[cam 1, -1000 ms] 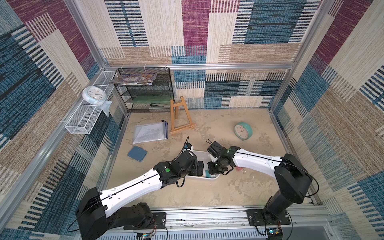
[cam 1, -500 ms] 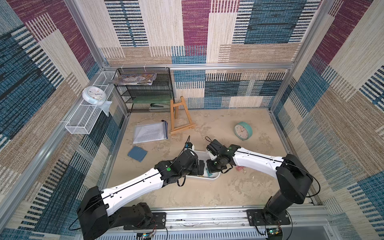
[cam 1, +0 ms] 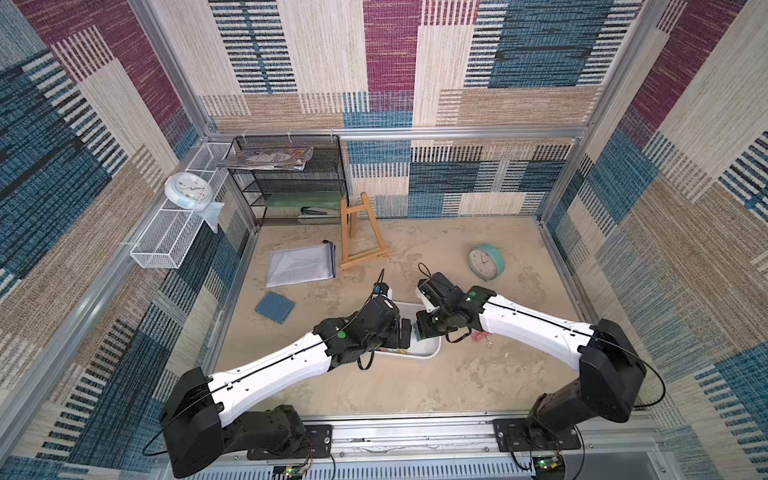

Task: Take out the binder clips from the storage box
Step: Place the binder clip at the center of the board.

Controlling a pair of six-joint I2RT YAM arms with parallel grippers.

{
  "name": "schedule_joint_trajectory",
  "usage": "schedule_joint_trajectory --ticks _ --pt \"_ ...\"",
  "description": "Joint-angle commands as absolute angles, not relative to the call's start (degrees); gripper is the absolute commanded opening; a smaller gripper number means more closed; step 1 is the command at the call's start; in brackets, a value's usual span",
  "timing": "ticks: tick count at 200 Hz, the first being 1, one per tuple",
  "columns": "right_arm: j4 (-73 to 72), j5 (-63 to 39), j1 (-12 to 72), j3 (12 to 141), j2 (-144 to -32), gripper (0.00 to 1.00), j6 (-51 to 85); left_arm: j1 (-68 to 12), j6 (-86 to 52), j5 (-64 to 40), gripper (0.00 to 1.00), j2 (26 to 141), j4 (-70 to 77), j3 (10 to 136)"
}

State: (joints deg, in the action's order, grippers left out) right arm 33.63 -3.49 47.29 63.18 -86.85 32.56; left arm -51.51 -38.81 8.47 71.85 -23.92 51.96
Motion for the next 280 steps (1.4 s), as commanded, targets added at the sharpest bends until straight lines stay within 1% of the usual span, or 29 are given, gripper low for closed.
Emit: schedule_joint_trajectory --ticks 1,39,67,86,96,104,125,141,187,224,280 --pt "33.7 0.2 47.4 62.7 -82.6 0.0 33.8 -51.5 -37.9 5.4 0.99 72.6 -23.2 53.1" --pt "36.5 11.2 47.4 58.3 -71.5 0.0 41.0 -51.7 -37.4 0.4 0.99 75.4 -21.0 56.8" --pt "35.8 17.1 46.4 50.5 -61.8 0.0 46.7 -52.3 -36.7 -1.6 0.99 78.9 -20.4 59.5" --pt "34.3 15.1 43.0 44.7 -56.4 0.0 49.3 -53.5 -36.5 -2.3 0.99 81.3 -20.4 61.4" --pt "31.9 11.1 39.9 41.4 -54.7 0.0 49.6 -54.2 -36.4 -2.4 0.99 82.6 -20.5 62.3" --pt "29.0 5.4 36.5 38.8 -54.0 0.0 49.9 -54.8 -36.4 -2.2 0.99 83.6 -20.7 63.1" --pt "19.6 -7.3 30.4 32.9 -53.9 0.0 52.4 -56.3 -36.4 -1.1 0.99 86.2 -22.0 65.1" --pt "14.8 -10.6 29.3 31.0 -55.0 0.0 54.8 -56.7 -36.9 -0.4 0.99 86.9 -22.1 65.6" --pt "9.7 -11.1 27.6 30.2 -61.5 0.0 55.5 -56.9 -36.7 1.5 0.99 87.7 -24.1 66.3" --pt "6.0 -13.6 26.9 30.0 -65.8 0.0 55.0 -56.9 -35.8 3.7 0.99 87.7 -26.2 66.8" --pt "4.2 -13.6 26.4 30.0 -71.9 0.0 53.5 -56.8 -34.8 7.1 0.99 87.9 -28.7 67.8"
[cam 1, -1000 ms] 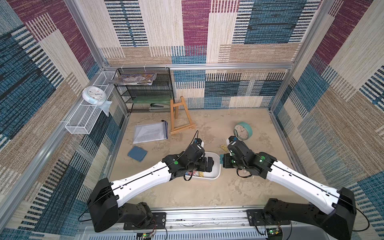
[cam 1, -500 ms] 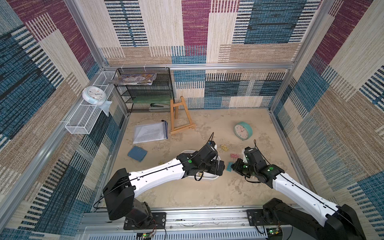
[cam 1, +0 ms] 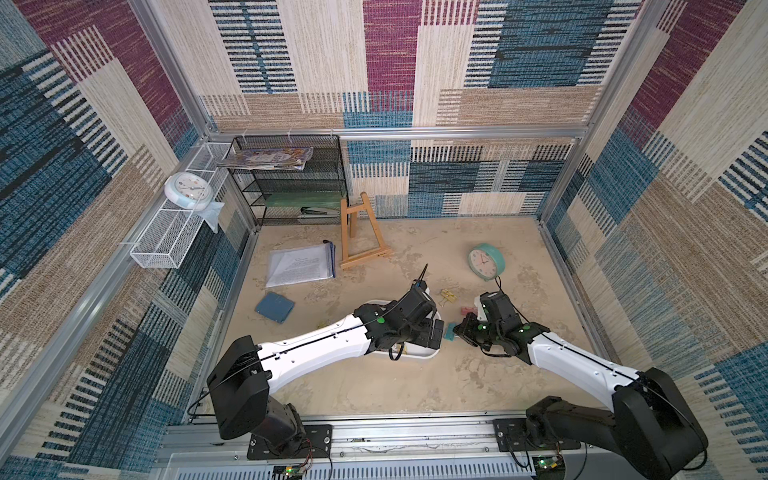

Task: Take out the binder clips from the storage box
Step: Place the binder clip at the center of the board.

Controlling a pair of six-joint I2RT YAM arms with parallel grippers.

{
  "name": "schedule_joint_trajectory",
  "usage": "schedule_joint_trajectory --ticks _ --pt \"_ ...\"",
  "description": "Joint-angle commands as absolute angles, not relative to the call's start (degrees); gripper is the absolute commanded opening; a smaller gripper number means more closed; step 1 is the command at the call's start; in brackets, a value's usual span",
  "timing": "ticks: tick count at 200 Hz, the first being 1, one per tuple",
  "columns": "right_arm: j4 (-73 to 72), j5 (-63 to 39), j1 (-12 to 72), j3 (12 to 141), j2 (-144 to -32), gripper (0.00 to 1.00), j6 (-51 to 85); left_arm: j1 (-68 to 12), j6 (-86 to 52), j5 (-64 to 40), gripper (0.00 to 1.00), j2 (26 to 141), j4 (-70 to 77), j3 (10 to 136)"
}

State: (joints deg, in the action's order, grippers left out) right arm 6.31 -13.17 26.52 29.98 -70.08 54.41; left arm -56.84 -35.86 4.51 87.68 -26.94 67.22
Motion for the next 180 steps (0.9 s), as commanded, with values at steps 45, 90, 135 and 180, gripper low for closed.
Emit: schedule_joint_trajectory --ticks 45,90,135,180 --pt "3.5 -12.1 25.9 29.3 -75.4 0.05 54.6 -56.8 -34.2 7.2 0.99 88.8 -29.7 69.1" --pt "3.9 -8.6 25.7 28.5 -75.8 0.05 54.6 -56.8 -34.4 8.6 0.99 88.8 -30.3 69.1" --pt "5.9 -6.2 25.2 28.9 -72.2 0.21 53.8 -56.7 -33.8 11.2 0.99 88.9 -32.5 70.1" --pt "9.1 -5.0 25.2 31.7 -64.7 0.35 49.6 -56.6 -33.0 16.9 0.89 88.8 -36.9 70.6"
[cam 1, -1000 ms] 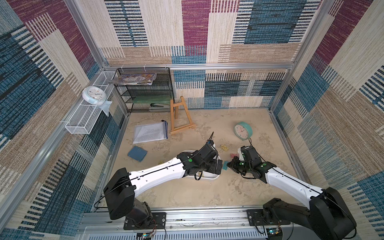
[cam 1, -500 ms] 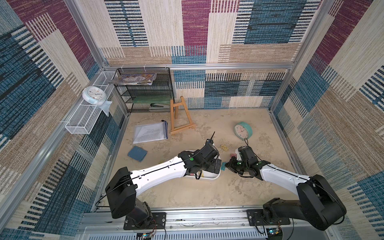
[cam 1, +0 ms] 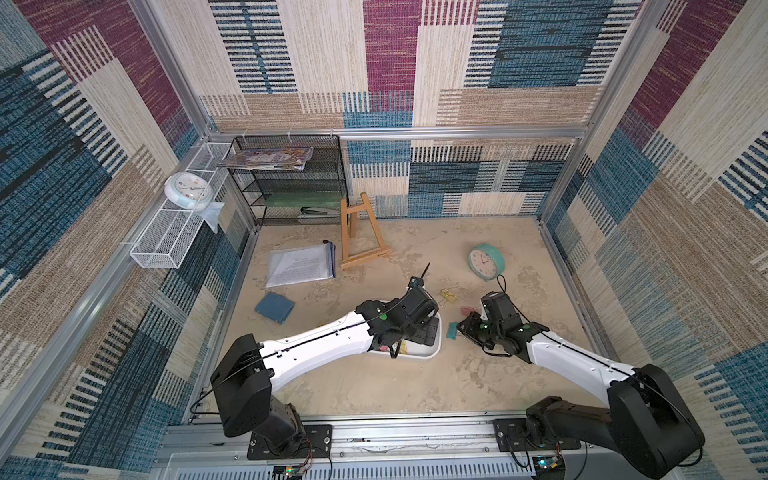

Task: Take out the binder clips from the storage box
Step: Place the binder clip at the center of the board, then pick up the binder clip from the storage box.

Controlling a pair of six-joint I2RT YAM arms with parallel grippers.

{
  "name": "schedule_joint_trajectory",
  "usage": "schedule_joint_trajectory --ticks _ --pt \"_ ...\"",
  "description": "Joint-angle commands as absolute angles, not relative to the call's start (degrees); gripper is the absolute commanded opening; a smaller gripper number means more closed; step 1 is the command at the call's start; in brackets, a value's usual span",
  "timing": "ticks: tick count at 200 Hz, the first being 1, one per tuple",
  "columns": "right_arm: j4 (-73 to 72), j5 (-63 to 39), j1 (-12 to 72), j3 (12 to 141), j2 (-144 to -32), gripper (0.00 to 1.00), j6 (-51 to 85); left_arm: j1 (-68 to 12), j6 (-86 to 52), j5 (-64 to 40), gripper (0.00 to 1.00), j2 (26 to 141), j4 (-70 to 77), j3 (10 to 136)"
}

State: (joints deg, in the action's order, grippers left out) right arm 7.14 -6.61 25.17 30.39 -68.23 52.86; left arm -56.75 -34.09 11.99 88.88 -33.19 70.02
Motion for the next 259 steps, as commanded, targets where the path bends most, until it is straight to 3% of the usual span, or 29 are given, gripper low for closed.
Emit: schedule_joint_trajectory --ticks 1,56,90,142,191,216,259 --pt "9.1 -4.9 25.2 31.7 -64.5 0.35 49.4 -56.6 -32.9 17.2 0.89 88.8 -36.9 70.6" --pt "2.7 -12.6 25.2 34.9 -56.7 0.47 42.2 -54.8 -34.0 22.9 0.64 88.5 -43.6 69.9" --pt "0.9 -21.3 26.3 39.3 -62.7 0.55 39.2 -53.2 -38.9 23.2 0.5 89.9 -47.0 69.5" --pt "1.6 -19.7 31.5 42.7 -70.8 0.58 37.5 -52.9 -37.3 18.2 0.37 94.3 -47.0 72.2" --pt "1.4 -19.0 31.6 41.8 -73.8 0.58 39.3 -52.7 -27.0 14.0 0.35 100.0 -49.8 77.2" --pt "0.3 -19.8 31.6 41.1 -74.2 0.57 39.8 -52.1 -26.4 14.9 0.28 102.8 -51.0 78.4" --pt "-4.1 -25.4 31.6 38.7 -75.5 0.56 41.4 -51.6 -27.1 16.8 0.28 106.0 -51.7 80.6"
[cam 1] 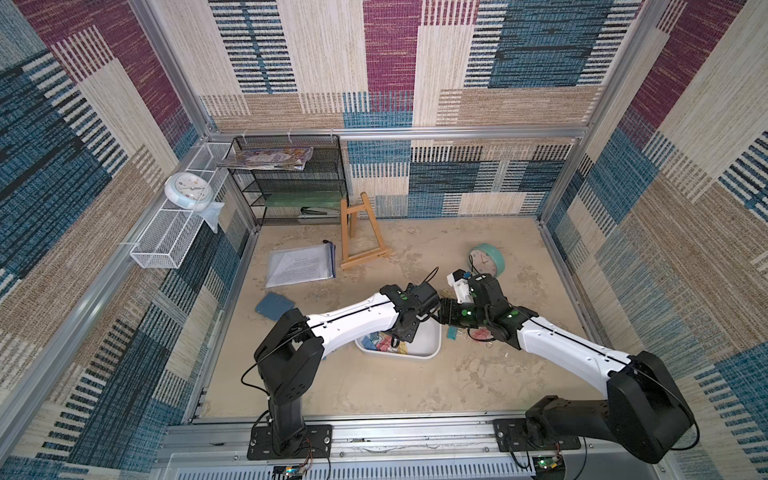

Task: Take out the binder clips from the storage box
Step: Pick up the binder clip from the storage box.

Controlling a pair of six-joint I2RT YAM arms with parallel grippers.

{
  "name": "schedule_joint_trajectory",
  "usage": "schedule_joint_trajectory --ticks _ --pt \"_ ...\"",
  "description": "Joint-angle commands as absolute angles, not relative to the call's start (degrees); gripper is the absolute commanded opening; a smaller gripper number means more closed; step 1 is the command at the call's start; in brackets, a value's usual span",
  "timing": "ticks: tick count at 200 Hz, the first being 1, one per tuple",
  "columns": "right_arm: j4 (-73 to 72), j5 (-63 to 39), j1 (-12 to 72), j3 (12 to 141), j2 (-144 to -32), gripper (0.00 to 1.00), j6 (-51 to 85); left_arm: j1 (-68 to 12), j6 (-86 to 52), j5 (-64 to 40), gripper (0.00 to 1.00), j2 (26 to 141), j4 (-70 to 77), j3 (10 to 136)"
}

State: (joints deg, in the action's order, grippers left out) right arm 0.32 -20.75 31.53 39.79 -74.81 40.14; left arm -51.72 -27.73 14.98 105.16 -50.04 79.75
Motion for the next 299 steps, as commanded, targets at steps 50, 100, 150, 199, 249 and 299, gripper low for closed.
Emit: schedule_joint_trajectory --ticks 50,100,150,199,249,299 --pt "-3.6 -27.6 31.9 39.4 -77.8 0.55 40.5 -51.2 -26.1 18.3 0.28 108.7 -52.0 81.6" --pt "-3.0 -27.2 32.1 39.5 -78.6 0.54 40.2 -50.8 -25.3 18.8 0.22 110.3 -52.1 81.6" --pt "-2.5 -26.9 32.1 39.7 -78.6 0.54 40.0 -50.8 -25.0 18.7 0.06 111.0 -52.3 81.8" --pt "-1.9 -26.6 32.1 39.9 -78.3 0.54 39.7 -50.9 -24.9 20.8 0.0 105.8 -51.9 81.5" --pt "-1.9 -27.1 32.2 40.4 -78.1 0.54 39.5 -50.8 -25.4 19.1 0.0 104.4 -50.8 81.1" --pt "-1.5 -27.4 32.4 41.0 -78.2 0.54 39.2 -50.8 -27.0 14.1 0.0 104.1 -45.7 79.1"
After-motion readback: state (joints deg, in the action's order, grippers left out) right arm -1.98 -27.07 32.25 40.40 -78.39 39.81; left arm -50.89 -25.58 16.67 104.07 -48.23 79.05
